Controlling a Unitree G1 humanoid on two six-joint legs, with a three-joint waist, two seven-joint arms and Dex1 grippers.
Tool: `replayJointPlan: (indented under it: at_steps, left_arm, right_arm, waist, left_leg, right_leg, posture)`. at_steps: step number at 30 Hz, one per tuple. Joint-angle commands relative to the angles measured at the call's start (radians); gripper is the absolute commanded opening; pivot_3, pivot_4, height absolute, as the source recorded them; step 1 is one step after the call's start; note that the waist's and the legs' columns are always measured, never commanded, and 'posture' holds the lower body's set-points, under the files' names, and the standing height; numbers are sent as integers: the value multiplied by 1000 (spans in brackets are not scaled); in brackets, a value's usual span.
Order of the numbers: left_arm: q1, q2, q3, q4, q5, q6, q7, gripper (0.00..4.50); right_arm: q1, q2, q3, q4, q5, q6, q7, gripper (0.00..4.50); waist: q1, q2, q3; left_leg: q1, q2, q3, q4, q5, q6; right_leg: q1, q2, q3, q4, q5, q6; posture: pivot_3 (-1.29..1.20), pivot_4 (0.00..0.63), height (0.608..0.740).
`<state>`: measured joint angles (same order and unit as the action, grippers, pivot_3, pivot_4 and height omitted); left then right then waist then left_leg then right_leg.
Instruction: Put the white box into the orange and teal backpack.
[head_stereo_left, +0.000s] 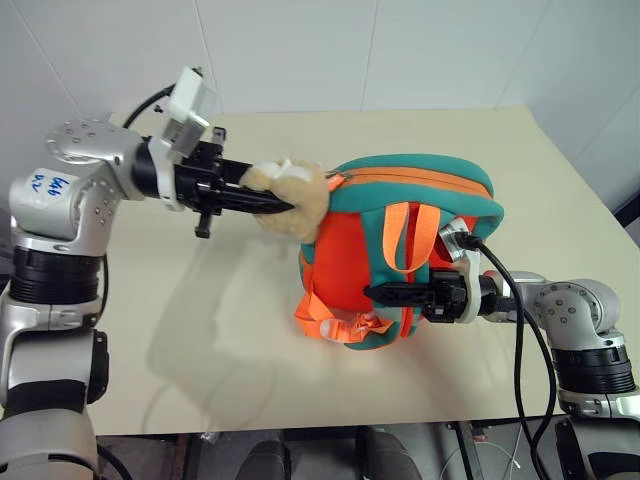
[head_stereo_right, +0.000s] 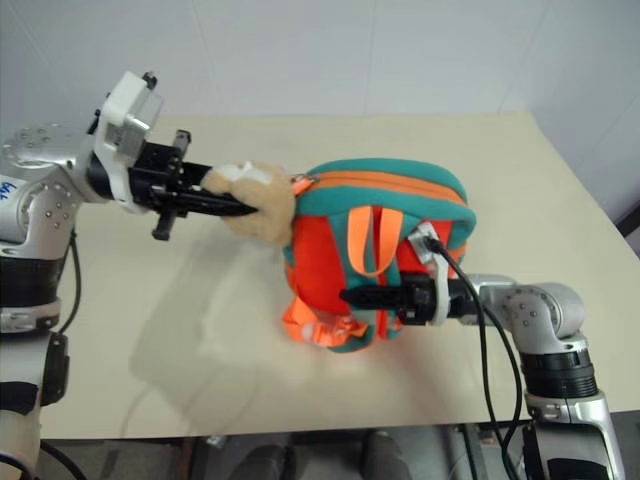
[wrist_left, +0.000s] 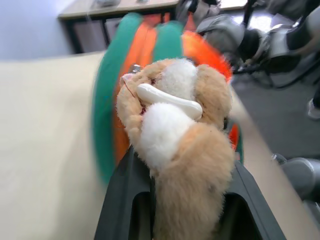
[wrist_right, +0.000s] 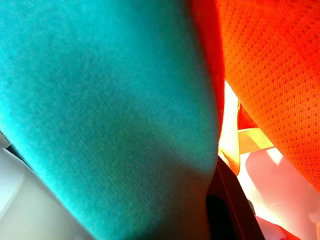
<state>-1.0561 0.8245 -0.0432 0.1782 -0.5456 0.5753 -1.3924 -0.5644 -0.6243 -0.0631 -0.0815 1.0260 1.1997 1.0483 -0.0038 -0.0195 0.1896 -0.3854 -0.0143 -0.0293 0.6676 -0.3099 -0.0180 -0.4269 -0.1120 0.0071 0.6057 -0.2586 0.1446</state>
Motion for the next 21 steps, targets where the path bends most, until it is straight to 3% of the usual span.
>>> replayJointPlan:
  at_steps: [1, 11, 17, 21]
  left_arm:
    - [-28, 32, 0, 142, 68, -66, -51, 736]
    - [7, -51, -70, 411, 210, -197, -73, 736]
    - [55, -150, -120, 471, 273, -221, -69, 736]
    - [108, -192, -159, 412, 288, -171, -89, 736]
  right_arm:
    - [15, 2, -25, -41, 29, 6, -12, 548]
    - [29, 5, -42, -59, 54, 13, -46, 548]
    - [30, 5, -46, -61, 67, 15, -61, 548]
    - [30, 7, -48, -62, 75, 15, -68, 548]
  waist:
    - [0, 0, 0]
    - [0, -1, 0]
    - [1, -1, -1]
    - [2, -1, -1]
  left_leg:
    - [0, 0, 0, 0, 0, 0]
    - [0, 0, 0, 0, 0, 1]
    - [0, 0, 0, 1, 0, 1]
    - [0, 0, 0, 1, 0, 1]
  right_leg:
    - [0, 0, 0, 0, 0, 0]
    - [0, 0, 0, 1, 0, 0]
    - [0, 0, 0, 1, 0, 0]
    - [0, 0, 0, 1, 0, 0]
  posture:
    - [0, 150, 740]
    - [0, 150, 740]
    - [0, 150, 740]
    - [0, 150, 740]
